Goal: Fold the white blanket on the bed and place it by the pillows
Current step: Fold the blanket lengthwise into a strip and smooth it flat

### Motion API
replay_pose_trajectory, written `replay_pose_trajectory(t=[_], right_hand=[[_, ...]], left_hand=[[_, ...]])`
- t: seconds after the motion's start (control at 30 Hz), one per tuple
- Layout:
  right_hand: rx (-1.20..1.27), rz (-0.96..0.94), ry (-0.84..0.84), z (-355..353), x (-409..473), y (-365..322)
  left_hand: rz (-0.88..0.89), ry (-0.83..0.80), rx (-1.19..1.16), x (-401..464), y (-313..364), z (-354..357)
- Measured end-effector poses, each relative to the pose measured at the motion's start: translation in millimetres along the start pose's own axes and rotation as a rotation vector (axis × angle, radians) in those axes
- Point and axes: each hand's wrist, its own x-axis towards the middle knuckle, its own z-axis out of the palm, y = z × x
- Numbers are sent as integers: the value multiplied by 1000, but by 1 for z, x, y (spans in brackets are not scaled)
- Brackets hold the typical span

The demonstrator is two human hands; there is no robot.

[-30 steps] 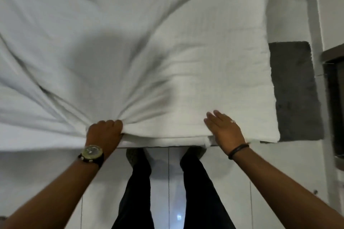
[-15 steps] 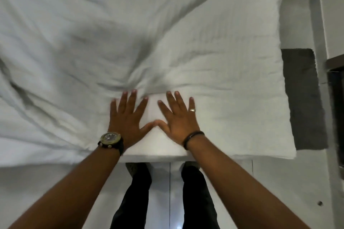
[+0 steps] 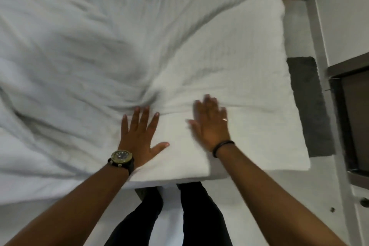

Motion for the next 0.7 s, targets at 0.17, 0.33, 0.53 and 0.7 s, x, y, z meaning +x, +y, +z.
replay_pose_trajectory(t=[0.17, 0.33, 0.53, 0.7], right_hand=[[-36, -163, 56, 25, 55, -18], [-62, 346, 64, 9, 50, 144], [94, 469, 59, -16, 68, 134], [87, -116, 176, -42, 155, 23]], left_hand=[[101, 92, 90, 54, -26, -9], [-24, 56, 107, 70, -39, -15], [-52, 81, 71, 79, -26, -34], [45, 445, 110, 177, -63, -86]])
